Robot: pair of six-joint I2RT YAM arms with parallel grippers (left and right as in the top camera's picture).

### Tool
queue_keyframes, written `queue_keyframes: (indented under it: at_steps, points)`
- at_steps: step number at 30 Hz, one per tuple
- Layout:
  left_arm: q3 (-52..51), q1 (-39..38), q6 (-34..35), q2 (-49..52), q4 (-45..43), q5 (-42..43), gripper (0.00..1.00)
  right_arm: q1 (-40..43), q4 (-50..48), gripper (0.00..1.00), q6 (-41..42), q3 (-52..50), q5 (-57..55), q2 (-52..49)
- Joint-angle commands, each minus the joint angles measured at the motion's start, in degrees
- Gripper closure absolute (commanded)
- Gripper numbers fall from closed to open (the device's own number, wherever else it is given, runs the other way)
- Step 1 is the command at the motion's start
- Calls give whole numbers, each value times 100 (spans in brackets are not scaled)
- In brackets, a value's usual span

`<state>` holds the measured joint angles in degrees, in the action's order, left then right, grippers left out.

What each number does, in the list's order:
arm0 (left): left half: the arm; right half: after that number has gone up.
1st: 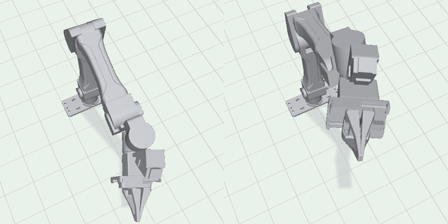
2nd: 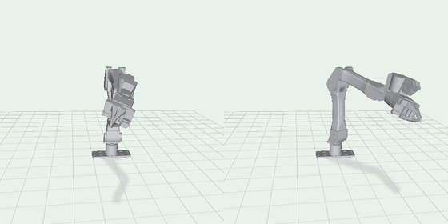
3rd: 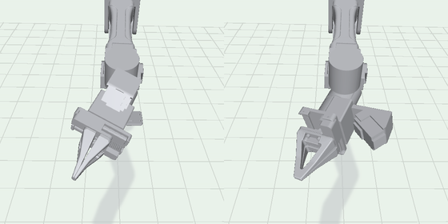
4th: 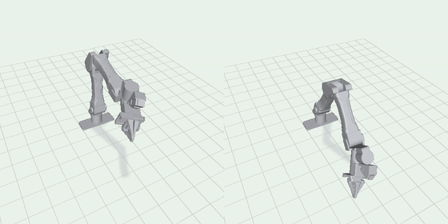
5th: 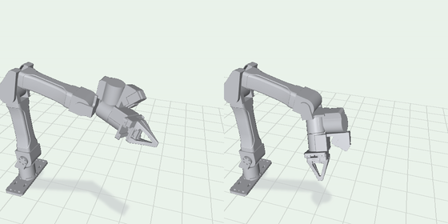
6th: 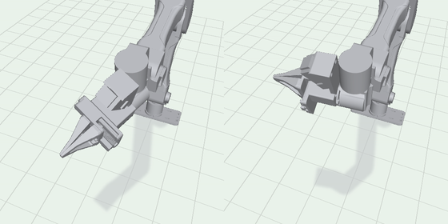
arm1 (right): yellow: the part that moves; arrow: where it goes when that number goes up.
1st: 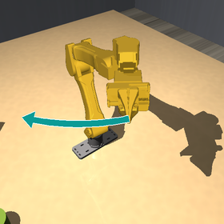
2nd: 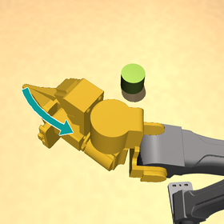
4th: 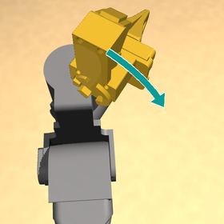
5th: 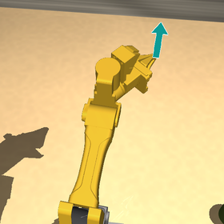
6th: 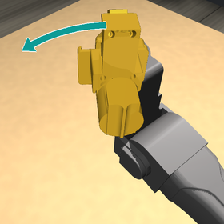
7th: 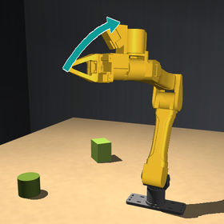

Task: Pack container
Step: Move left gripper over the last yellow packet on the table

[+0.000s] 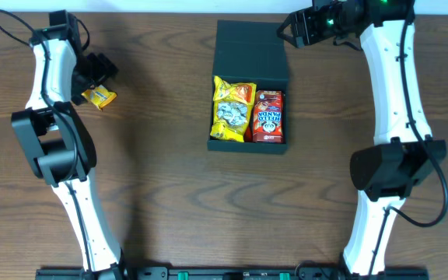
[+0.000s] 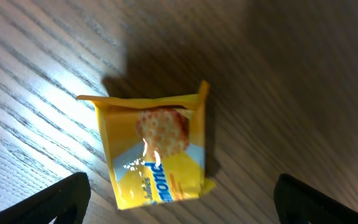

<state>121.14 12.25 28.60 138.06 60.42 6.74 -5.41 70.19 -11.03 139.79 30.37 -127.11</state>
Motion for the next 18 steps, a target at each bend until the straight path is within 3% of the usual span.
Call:
queue_keyframes:
  at_steps: [1, 18]
  points:
    - [-31, -59, 317, 170, 31, -588, 5, 52, -2, 39, -85, 46, 72, 33]
    - [-31, -61, 315, 402, -87, -564, 3, 52, 35, 38, -85, 46, 70, 33]
